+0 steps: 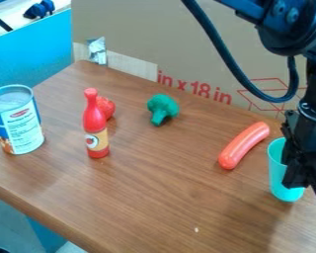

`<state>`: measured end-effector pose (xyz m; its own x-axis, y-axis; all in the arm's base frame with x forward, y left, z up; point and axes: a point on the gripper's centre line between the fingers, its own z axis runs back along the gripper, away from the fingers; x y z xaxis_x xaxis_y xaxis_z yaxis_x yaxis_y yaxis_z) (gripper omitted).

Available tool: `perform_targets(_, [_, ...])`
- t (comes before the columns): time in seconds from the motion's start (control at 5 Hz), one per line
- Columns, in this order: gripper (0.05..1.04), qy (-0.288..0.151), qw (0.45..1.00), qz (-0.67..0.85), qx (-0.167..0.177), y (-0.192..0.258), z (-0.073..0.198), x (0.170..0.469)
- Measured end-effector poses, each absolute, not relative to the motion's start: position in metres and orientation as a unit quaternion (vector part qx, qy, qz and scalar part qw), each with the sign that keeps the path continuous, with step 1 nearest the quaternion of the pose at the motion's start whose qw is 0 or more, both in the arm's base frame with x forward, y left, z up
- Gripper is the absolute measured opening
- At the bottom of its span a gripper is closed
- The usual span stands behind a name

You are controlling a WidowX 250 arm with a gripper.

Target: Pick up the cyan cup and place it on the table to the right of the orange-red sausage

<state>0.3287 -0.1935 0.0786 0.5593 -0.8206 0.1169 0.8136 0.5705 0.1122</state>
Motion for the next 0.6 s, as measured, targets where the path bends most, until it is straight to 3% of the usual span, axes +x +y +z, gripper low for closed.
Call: perform_targets(0.6, [0.106,-0.097,0.873,-0.475,0.047,-0.202,0.069,0.366])
